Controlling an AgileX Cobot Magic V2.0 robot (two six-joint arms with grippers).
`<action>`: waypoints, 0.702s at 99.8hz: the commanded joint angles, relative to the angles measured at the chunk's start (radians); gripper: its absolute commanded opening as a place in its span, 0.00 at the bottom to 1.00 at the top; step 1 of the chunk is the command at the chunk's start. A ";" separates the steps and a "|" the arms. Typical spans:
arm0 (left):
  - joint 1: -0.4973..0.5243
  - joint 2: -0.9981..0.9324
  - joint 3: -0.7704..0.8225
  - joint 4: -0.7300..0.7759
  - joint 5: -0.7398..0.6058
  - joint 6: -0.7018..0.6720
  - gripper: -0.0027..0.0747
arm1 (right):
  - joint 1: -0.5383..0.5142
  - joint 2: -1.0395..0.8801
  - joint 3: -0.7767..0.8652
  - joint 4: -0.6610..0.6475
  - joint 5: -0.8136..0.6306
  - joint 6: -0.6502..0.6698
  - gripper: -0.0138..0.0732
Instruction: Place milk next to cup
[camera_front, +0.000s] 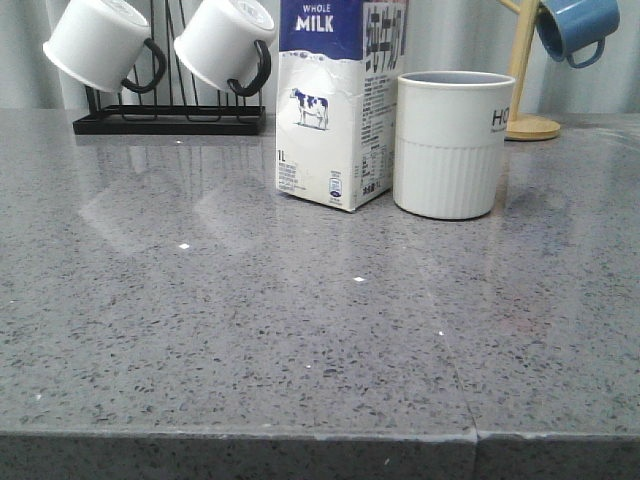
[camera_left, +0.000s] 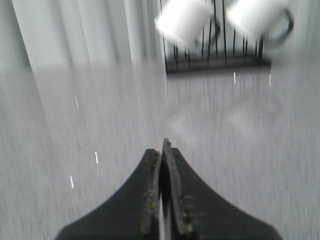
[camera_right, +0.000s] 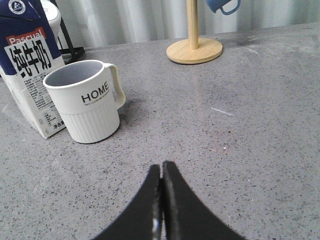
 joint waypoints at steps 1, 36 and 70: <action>0.002 -0.022 0.055 -0.009 -0.094 0.000 0.01 | -0.001 0.011 -0.024 -0.003 -0.082 -0.012 0.08; 0.000 -0.022 0.060 -0.009 -0.099 0.000 0.01 | -0.001 0.011 -0.024 -0.003 -0.082 -0.012 0.08; 0.000 -0.022 0.060 -0.009 -0.099 0.000 0.01 | -0.001 0.011 -0.024 -0.003 -0.082 -0.012 0.08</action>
